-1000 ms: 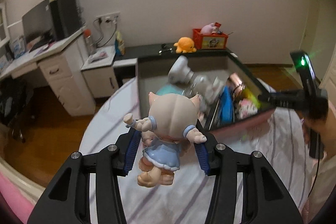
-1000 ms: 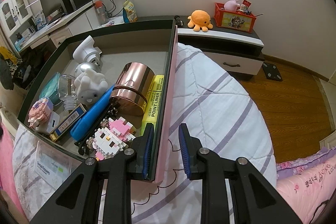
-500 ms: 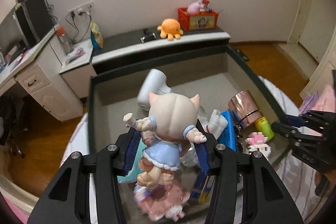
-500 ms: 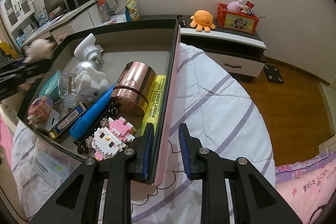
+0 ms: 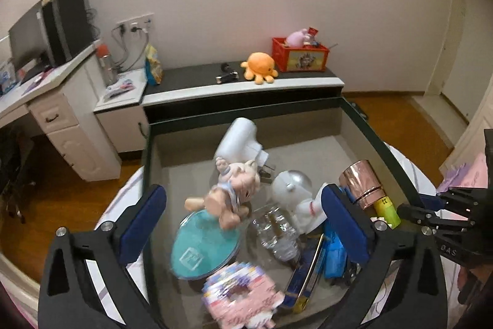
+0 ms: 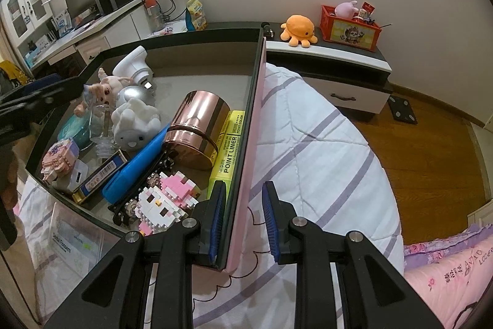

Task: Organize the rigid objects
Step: 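Lower the baby doll into the pink box and open the left gripper, then withdraw the left gripper and move it to the clear Dental Flossers case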

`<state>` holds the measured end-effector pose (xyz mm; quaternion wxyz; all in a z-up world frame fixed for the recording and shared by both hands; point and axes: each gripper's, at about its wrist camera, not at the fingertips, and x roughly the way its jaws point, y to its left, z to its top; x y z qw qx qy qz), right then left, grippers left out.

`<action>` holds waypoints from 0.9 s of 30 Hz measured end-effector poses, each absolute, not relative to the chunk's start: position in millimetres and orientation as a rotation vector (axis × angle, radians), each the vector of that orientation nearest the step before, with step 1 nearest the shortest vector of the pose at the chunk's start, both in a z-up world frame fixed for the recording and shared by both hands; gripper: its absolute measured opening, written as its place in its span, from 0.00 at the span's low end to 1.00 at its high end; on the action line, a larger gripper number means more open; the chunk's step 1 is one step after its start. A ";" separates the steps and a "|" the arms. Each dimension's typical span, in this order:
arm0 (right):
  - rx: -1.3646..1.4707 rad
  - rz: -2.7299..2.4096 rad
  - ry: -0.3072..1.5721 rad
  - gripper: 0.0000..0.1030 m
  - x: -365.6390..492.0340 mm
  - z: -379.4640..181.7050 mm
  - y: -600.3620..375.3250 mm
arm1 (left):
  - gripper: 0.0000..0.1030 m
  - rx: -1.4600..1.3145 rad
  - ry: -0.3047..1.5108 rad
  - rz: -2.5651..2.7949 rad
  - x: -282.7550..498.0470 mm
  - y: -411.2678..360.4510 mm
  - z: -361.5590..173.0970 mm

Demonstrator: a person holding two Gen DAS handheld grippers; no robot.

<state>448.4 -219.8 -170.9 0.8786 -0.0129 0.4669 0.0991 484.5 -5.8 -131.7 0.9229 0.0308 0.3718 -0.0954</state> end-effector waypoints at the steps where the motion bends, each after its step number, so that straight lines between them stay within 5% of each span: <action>1: -0.028 0.206 0.974 0.24 448.2 -170.5 -219.8 | 0.99 0.061 0.759 -0.190 480.2 -2.6 -130.1; 12: -0.036 0.201 0.982 0.24 445.6 -166.5 -219.0 | 1.00 0.061 0.687 -0.018 394.8 42.1 -124.4; 27: -0.017 0.216 0.985 0.24 446.1 -167.2 -220.5 | 1.00 0.134 0.782 -0.162 344.5 -52.4 -170.7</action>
